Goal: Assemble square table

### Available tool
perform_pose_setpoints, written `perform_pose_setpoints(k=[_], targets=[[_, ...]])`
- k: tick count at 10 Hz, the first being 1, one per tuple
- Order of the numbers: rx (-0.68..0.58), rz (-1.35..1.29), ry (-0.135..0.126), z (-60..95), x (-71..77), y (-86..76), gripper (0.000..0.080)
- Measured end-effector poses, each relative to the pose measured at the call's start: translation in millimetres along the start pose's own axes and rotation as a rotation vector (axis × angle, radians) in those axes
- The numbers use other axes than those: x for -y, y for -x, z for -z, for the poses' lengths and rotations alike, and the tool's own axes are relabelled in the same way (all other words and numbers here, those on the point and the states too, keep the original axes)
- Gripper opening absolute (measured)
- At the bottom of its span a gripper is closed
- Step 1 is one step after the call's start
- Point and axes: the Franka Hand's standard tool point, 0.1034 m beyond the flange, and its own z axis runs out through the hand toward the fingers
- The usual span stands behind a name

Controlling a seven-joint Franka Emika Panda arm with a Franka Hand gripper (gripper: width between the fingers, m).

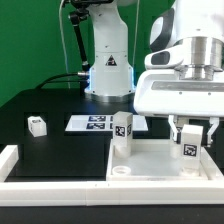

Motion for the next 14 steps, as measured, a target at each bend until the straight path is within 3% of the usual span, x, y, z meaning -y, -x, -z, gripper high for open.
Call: perform_pose_setpoints(k=[5, 7, 8, 14], targets=[[-0.011, 0.005, -0.001, 0.0, -1.6, -1.0, 0.0290], [-0.012, 0.005, 0.000, 0.1, -2.4, -1.2, 0.0534], [-0.012, 0.011, 0.000, 0.1, -2.4, -1.1, 0.0613], [-0.012, 0.028, 0.001, 0.0, -2.5, -1.2, 0.0649]])
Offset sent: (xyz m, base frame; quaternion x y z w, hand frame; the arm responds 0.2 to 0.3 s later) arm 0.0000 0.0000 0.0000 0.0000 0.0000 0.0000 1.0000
